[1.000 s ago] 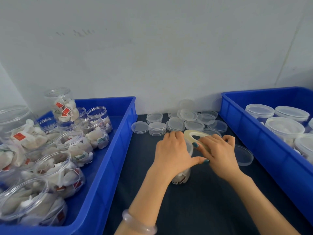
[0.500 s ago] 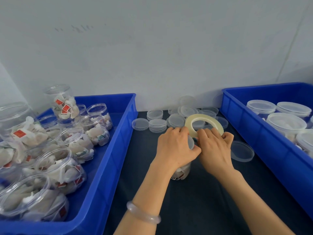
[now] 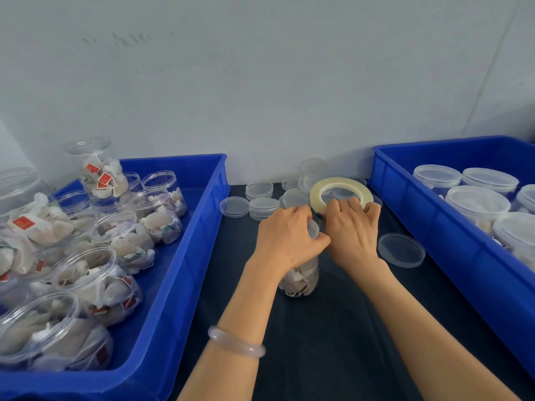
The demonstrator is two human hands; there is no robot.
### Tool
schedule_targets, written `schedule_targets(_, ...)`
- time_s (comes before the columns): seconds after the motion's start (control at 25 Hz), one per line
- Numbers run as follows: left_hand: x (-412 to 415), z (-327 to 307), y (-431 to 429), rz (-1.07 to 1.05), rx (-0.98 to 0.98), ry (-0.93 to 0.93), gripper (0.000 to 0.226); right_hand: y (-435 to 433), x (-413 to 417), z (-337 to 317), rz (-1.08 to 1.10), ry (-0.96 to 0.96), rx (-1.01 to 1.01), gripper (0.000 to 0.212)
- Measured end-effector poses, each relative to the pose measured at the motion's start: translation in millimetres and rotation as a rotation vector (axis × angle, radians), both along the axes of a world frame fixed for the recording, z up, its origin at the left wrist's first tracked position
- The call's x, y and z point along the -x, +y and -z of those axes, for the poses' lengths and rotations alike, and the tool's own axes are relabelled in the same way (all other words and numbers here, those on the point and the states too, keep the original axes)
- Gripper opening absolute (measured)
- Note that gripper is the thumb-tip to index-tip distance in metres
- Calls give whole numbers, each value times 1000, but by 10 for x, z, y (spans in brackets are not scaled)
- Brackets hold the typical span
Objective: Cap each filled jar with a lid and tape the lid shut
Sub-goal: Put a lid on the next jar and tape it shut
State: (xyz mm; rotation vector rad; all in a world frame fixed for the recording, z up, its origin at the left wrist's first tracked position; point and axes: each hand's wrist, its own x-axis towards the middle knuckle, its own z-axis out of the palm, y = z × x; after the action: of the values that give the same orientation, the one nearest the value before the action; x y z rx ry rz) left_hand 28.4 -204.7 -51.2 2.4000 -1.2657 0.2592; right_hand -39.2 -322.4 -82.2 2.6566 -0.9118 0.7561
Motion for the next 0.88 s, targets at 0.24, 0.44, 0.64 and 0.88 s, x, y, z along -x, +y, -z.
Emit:
schedule_targets(0.24,146,-7,124,55,-4,68,31,-272,-23,-48,172,97,-138,11)
schedule_targets(0.44,125,10,162,90,-12,57,29,-402,67,32,-180,136,-223,29)
schedule_targets(0.64,117,-6,88,-28,41,177,20,-189,246,414,-308,209,-260,31)
schedule_targets(0.88,55,59,163,-44,132,262,17,-27,305,763,-421,184,-416,26)
